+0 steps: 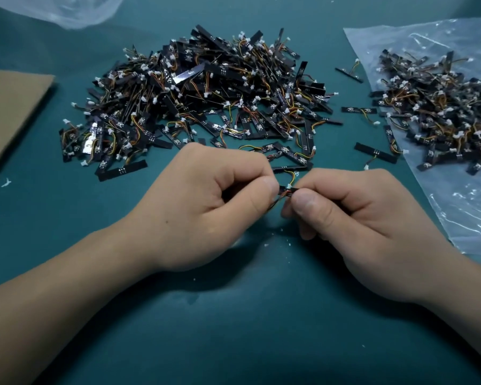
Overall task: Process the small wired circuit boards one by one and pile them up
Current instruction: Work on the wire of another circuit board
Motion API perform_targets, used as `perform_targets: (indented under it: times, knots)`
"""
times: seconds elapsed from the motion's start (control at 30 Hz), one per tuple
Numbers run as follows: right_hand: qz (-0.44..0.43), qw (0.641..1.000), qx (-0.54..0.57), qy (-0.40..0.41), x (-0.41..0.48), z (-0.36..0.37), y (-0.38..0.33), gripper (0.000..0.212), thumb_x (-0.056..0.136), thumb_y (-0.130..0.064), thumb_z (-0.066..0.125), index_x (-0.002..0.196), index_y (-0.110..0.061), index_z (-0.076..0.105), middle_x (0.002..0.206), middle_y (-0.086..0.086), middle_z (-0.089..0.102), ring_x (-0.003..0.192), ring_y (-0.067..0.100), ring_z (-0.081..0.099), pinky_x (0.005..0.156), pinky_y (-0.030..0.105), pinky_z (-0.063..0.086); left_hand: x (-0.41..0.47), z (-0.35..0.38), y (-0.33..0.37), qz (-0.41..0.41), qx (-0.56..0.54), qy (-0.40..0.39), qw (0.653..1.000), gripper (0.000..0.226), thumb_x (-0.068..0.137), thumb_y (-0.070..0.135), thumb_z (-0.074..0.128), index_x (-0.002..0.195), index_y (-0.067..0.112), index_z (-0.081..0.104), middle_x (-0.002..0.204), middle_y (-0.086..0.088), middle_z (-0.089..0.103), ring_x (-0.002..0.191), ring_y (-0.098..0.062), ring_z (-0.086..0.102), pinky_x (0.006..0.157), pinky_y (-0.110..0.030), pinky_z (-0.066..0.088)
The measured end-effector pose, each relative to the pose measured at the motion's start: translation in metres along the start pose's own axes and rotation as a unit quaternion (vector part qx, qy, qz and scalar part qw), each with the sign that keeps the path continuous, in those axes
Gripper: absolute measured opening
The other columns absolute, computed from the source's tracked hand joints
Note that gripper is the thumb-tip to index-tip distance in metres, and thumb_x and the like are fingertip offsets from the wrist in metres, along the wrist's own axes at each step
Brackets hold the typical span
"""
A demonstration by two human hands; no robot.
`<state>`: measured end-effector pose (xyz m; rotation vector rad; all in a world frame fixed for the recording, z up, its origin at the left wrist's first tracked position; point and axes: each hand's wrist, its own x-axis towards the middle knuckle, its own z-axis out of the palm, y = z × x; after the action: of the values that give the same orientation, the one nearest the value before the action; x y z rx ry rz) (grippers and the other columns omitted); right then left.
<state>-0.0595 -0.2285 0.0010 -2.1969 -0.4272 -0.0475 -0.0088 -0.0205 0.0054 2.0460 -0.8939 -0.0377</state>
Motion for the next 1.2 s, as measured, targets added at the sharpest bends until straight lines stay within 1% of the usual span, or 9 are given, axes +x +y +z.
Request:
perform_targets:
  times: [0.1, 0.33, 0.4, 0.57, 0.7, 0.93, 1.07, 1.17, 1.2]
  knots:
    - [-0.003, 1.000, -0.006, -0.005, -0.0004, 0.0001, -0.0005, 0.028, 0.102, -0.037, 0.049, 0.086, -0.025, 0.069, 0.069, -0.008, 0.065, 0.067, 0.012, 0.062, 0.061, 0.016, 0.041, -0.0016, -0.0007, 0.0019, 0.017, 0.023, 0.000, 1.000, 0.030, 0.097, 0.013, 0.056, 0.069, 0.024, 0.054, 0.054, 0.014, 0.040, 0.051, -0.005, 0.040, 0.054, -0.011, 0.029]
    - [-0.014, 1.000, -0.022, -0.002, -0.0031, -0.0027, -0.0008, 0.028, 0.101, -0.037, 0.049, 0.084, -0.027, 0.068, 0.070, -0.009, 0.064, 0.068, 0.012, 0.063, 0.062, 0.019, 0.043, -0.0018, 0.0006, 0.0035, 0.031, 0.039, -0.006, 0.999, 0.028, 0.098, 0.014, 0.055, 0.070, 0.015, 0.059, 0.053, 0.010, 0.041, 0.051, -0.008, 0.041, 0.054, -0.010, 0.029]
    - [-0.016, 1.000, -0.022, -0.004, -0.0045, -0.0038, -0.0014, 0.027, 0.101, -0.037, 0.049, 0.083, -0.028, 0.067, 0.070, -0.008, 0.064, 0.068, 0.013, 0.062, 0.062, 0.021, 0.044, -0.0023, 0.0004, 0.0047, 0.041, 0.047, -0.008, 0.998, 0.027, 0.097, 0.015, 0.054, 0.071, 0.015, 0.060, 0.053, 0.012, 0.040, 0.051, -0.006, 0.040, 0.054, -0.009, 0.028]
    - [-0.023, 0.999, -0.030, -0.010, -0.0060, -0.0047, -0.0014, 0.028, 0.102, -0.035, 0.049, 0.082, -0.026, 0.067, 0.071, -0.007, 0.063, 0.070, 0.012, 0.061, 0.064, 0.018, 0.043, -0.0034, -0.0018, 0.0045, 0.054, 0.066, -0.018, 0.996, 0.027, 0.099, 0.020, 0.052, 0.074, 0.016, 0.063, 0.054, 0.013, 0.040, 0.052, -0.006, 0.039, 0.054, -0.009, 0.027]
    - [-0.016, 0.999, -0.029, -0.007, -0.0050, -0.0038, -0.0010, 0.029, 0.102, -0.034, 0.051, 0.084, -0.022, 0.071, 0.071, -0.006, 0.064, 0.069, 0.015, 0.062, 0.063, 0.023, 0.045, -0.0035, -0.0022, 0.0026, 0.039, 0.066, -0.021, 0.997, 0.026, 0.100, 0.023, 0.052, 0.077, 0.018, 0.064, 0.054, 0.014, 0.041, 0.052, -0.005, 0.041, 0.054, -0.009, 0.028]
    - [0.000, 1.000, -0.018, 0.003, -0.0009, 0.0005, -0.0027, 0.026, 0.101, -0.031, 0.054, 0.082, -0.023, 0.070, 0.067, -0.004, 0.065, 0.063, 0.014, 0.059, 0.058, 0.019, 0.041, -0.0016, 0.0014, 0.0029, 0.007, 0.067, -0.003, 0.998, 0.027, 0.098, 0.018, 0.054, 0.072, 0.019, 0.058, 0.053, 0.009, 0.042, 0.051, -0.008, 0.042, 0.053, -0.012, 0.030]
    - [0.003, 0.999, 0.001, 0.034, -0.0003, 0.0019, -0.0046, 0.027, 0.101, -0.033, 0.053, 0.081, -0.023, 0.069, 0.066, -0.001, 0.064, 0.064, 0.019, 0.059, 0.058, 0.024, 0.044, 0.0000, 0.0031, 0.0031, -0.010, 0.048, 0.013, 0.999, 0.028, 0.098, 0.019, 0.054, 0.071, 0.016, 0.058, 0.055, 0.008, 0.044, 0.053, -0.006, 0.041, 0.054, -0.014, 0.031]
    - [0.010, 0.999, -0.006, 0.040, 0.0018, 0.0033, -0.0038, 0.026, 0.100, -0.025, 0.053, 0.078, -0.025, 0.068, 0.066, -0.005, 0.066, 0.065, 0.014, 0.061, 0.058, 0.017, 0.041, -0.0003, 0.0034, 0.0024, -0.006, 0.056, 0.014, 0.998, 0.028, 0.099, 0.020, 0.053, 0.072, 0.016, 0.058, 0.056, 0.007, 0.045, 0.054, -0.007, 0.041, 0.054, -0.014, 0.031]
    - [0.010, 0.999, -0.010, 0.039, 0.0025, 0.0036, -0.0040, 0.026, 0.099, -0.024, 0.054, 0.077, -0.025, 0.068, 0.066, -0.006, 0.066, 0.066, 0.014, 0.061, 0.058, 0.017, 0.041, -0.0005, 0.0032, 0.0027, -0.008, 0.057, 0.012, 0.998, 0.028, 0.099, 0.019, 0.054, 0.072, 0.017, 0.058, 0.056, 0.008, 0.045, 0.053, -0.007, 0.041, 0.054, -0.013, 0.030]
